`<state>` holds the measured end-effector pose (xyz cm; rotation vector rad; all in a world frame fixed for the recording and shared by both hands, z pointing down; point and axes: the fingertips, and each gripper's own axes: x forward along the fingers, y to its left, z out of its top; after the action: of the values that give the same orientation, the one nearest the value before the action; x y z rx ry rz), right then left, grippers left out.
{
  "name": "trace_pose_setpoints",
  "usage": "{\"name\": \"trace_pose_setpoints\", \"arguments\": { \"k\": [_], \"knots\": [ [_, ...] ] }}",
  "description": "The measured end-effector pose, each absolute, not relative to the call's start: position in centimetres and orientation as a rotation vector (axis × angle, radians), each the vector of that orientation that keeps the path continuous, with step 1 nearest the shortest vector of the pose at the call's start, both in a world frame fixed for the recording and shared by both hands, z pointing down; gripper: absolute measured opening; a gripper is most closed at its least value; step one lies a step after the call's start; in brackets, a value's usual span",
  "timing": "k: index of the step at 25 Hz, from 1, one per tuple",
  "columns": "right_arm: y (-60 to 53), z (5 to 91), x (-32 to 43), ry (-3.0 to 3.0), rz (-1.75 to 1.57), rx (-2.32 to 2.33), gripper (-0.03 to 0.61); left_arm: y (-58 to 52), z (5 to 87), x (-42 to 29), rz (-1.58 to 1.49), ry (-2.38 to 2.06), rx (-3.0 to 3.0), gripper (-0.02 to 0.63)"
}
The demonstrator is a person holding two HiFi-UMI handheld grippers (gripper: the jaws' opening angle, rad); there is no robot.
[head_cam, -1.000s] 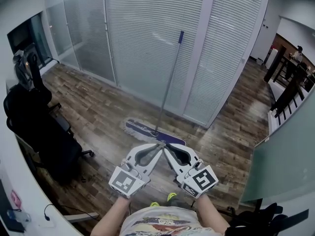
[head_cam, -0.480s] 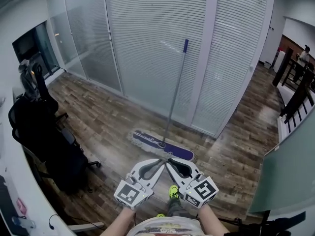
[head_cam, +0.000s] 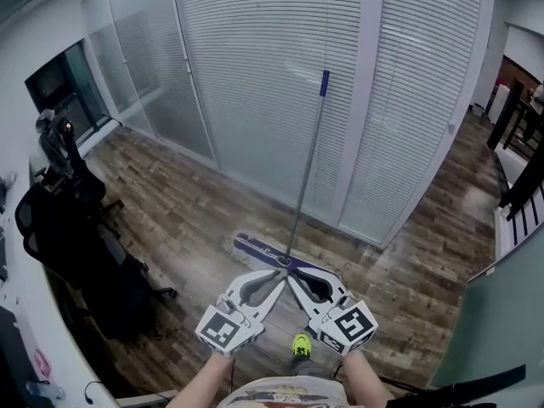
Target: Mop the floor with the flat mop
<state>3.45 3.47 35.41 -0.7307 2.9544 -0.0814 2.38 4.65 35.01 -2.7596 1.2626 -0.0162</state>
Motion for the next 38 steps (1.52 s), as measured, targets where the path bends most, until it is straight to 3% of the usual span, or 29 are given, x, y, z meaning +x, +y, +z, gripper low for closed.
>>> {"name": "trace_pose_setpoints", "arguments": {
  "k": [11, 27, 38],
  "knots": [
    [-10.1, 36.3, 8.1, 2.945, -0.129, -0.742, 0.044, -8.9, 36.3, 6.8, -0.123, 1.289, -2.77, 0.054],
    [-21.7, 37.9, 7.1, 3.009, -0.112, -0.848, 0.044, -19.5, 38.5, 6.4, -0.188, 1.244, -2.774, 0.055],
    [-38.2, 38.7, 0.9, 3.02, -0.066, -1.067, 0.044, -35.9, 39.5, -0.1, -0.146, 1.112, -2.852, 0.075]
  ]
}}
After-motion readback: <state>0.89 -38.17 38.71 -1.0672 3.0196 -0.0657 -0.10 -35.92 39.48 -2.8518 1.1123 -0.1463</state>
